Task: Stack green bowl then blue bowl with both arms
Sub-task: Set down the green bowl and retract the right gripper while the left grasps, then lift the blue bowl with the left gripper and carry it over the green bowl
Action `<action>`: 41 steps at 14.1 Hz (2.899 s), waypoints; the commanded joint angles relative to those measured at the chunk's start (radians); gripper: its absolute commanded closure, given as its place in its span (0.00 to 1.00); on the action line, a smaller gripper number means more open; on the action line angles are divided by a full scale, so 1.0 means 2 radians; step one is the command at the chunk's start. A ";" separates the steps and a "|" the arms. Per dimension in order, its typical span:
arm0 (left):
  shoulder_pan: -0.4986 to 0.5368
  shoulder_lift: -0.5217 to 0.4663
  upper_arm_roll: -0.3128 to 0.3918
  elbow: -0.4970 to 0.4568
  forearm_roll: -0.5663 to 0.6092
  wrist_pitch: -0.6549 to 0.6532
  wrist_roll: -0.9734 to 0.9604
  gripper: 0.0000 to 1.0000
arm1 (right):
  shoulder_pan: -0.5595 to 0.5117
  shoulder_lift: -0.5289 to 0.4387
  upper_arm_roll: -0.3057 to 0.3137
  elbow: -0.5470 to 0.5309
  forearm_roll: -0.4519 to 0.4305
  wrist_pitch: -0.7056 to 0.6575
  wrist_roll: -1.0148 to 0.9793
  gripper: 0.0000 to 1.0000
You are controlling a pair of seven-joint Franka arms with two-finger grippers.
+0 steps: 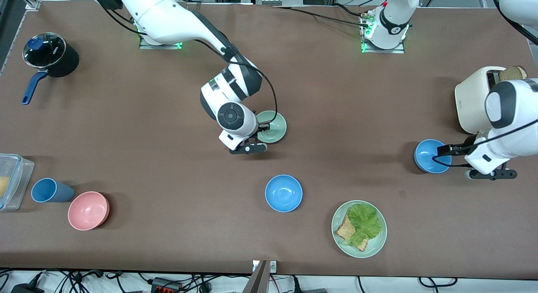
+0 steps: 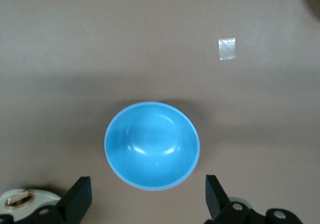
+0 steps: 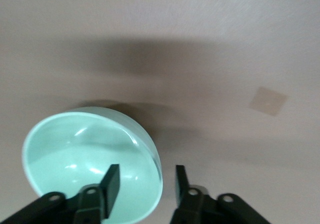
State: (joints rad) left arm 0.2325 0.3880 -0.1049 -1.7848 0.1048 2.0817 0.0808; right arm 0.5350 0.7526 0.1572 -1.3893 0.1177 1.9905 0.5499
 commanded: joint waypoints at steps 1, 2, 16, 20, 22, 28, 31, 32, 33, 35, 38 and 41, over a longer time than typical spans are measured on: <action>0.032 -0.039 -0.007 -0.076 0.010 0.068 0.060 0.00 | -0.045 -0.041 -0.007 0.039 0.003 -0.100 0.003 0.00; 0.041 -0.036 -0.007 -0.079 0.010 0.081 0.087 0.00 | -0.072 -0.050 -0.005 0.070 0.002 -0.140 0.000 0.00; 0.079 0.047 -0.008 -0.091 0.007 0.171 0.128 0.03 | -0.273 -0.122 -0.005 0.136 -0.088 -0.246 -0.121 0.00; 0.078 0.061 -0.008 -0.078 0.008 0.171 0.129 0.12 | -0.293 -0.172 -0.038 0.086 -0.083 -0.232 -0.233 0.00; 0.079 0.063 -0.008 -0.079 0.008 0.171 0.129 0.24 | -0.293 -0.191 -0.054 0.078 -0.084 -0.221 -0.277 0.00; 0.079 0.068 -0.010 -0.080 0.008 0.171 0.130 0.54 | -0.295 -0.236 -0.068 0.033 -0.067 -0.206 -0.287 0.00; 0.079 0.068 -0.010 -0.082 0.008 0.169 0.130 0.74 | -0.294 -0.260 -0.077 0.001 -0.068 -0.191 -0.289 0.00; 0.080 0.068 -0.010 -0.082 0.008 0.169 0.130 0.81 | -0.294 -0.275 -0.077 -0.021 -0.070 -0.179 -0.289 0.00; 0.079 0.067 -0.011 -0.082 0.008 0.167 0.129 0.87 | -0.293 -0.297 -0.077 -0.056 -0.070 -0.156 -0.290 0.00; 0.080 0.066 -0.012 -0.081 0.004 0.158 0.128 0.99 | -0.294 -0.329 -0.077 -0.107 -0.071 -0.129 -0.290 0.00; 0.079 0.055 -0.032 -0.076 0.001 0.114 0.127 0.99 | -0.294 -0.338 -0.076 -0.117 -0.071 -0.137 -0.290 0.00; 0.079 0.043 -0.058 -0.055 0.001 0.047 0.124 1.00 | -0.294 -0.339 -0.076 -0.115 -0.070 -0.153 -0.290 0.00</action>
State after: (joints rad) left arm 0.3789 0.5022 -0.1789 -1.9225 0.1034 2.2632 0.3250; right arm -0.0516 0.1001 0.0061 -1.5900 -0.0367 1.6910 -0.0118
